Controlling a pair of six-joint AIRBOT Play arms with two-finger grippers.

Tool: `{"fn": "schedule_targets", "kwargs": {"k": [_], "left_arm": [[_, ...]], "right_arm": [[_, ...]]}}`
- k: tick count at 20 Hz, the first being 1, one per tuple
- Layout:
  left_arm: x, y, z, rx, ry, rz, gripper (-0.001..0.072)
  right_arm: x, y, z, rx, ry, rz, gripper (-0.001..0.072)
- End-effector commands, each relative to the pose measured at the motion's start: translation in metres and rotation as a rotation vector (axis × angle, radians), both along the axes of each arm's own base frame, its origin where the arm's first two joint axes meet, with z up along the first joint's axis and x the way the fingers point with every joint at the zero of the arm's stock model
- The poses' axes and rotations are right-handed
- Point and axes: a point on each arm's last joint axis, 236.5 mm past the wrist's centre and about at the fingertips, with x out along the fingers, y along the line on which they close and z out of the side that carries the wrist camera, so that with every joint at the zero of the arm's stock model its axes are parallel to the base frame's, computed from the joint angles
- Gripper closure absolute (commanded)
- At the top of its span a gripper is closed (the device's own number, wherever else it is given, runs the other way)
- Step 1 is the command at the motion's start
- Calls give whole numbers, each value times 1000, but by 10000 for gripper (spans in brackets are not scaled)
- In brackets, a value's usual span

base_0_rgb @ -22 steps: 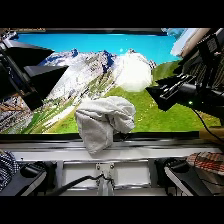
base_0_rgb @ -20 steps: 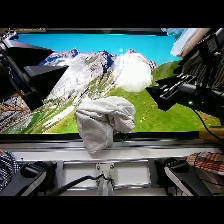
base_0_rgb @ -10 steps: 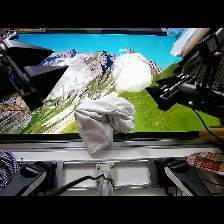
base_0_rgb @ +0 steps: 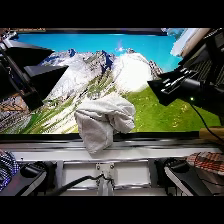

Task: Fold the clothes and pants, and hang the long-sleeved shirts on hangers.

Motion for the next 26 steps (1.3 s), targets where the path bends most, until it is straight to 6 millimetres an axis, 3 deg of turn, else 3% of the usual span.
{"fn": "schedule_targets", "kwargs": {"k": [1, 4, 8, 12, 13, 14, 16, 17, 19, 22, 26], "left_arm": [[1, -1, -5, 10, 15, -4, 277], [7, -7, -46, 71, 116, -29, 277], [25, -14, -115, 168, 239, -56, 269], [42, -27, -191, 273, 471, -116, 267], [48, -32, -210, 290, 520, -126, 241], [52, -38, -226, 305, 558, -138, 207], [50, -61, -255, 346, 621, -194, 164], [45, -75, -267, 370, 642, -233, 161], [38, -102, -290, 446, 632, -287, 161], [27, -135, -319, 601, 569, -353, 160], [34, -145, -360, 816, 446, -334, 116]], "right_arm": [[11, -1, 17, 40, -71, -33, 239], [11, -1, 17, 40, -70, -32, 239], [17, -5, 24, 47, -104, -53, 240], [21, -7, 25, 41, -118, -65, 241], [30, -17, 16, -17, -116, -96, 241], [47, -41, -5, -75, -70, -196, 240], [73, -102, -72, -105, 174, -451, 230], [74, -119, -106, -108, 306, -493, 230], [70, -127, -154, -81, 476, -499, 231], [71, -125, -185, -69, 505, -501, 231], [58, -116, -216, -42, 578, -487, 231]]}}
